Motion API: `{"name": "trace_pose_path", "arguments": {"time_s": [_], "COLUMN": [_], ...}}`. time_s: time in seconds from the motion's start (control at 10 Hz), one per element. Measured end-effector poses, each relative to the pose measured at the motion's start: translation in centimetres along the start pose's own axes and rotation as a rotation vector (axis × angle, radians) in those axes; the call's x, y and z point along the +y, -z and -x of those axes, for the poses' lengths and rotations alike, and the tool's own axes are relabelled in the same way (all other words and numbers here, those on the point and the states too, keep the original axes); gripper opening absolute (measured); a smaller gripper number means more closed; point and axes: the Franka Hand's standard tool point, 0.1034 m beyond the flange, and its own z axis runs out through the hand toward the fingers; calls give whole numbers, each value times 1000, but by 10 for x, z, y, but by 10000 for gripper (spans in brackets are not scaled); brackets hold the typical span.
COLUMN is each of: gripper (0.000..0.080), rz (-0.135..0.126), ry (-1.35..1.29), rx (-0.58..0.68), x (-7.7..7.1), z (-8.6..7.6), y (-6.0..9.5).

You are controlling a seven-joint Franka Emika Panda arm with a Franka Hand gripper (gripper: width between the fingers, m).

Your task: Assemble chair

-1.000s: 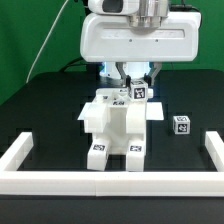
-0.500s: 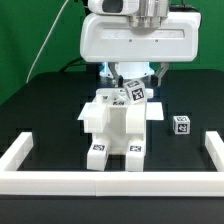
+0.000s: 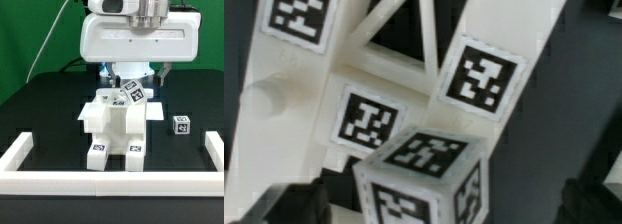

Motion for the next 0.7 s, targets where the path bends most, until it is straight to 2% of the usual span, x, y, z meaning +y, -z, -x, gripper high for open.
{"name": "trace_pose_path", "arguments": {"time_s": [0.1, 0.2, 0.4, 0.6, 0.7], "gripper": [649, 649, 649, 649, 649], "rz": [-1, -22, -105, -137, -131], "ry": [-1, -19, -91, -129, -127], "rx": [-2, -33, -95, -111, -108], "x": [0, -1, 0, -1, -3], "z": [0, 3, 7, 10, 11], "y": [0, 2, 8, 5, 0]}}
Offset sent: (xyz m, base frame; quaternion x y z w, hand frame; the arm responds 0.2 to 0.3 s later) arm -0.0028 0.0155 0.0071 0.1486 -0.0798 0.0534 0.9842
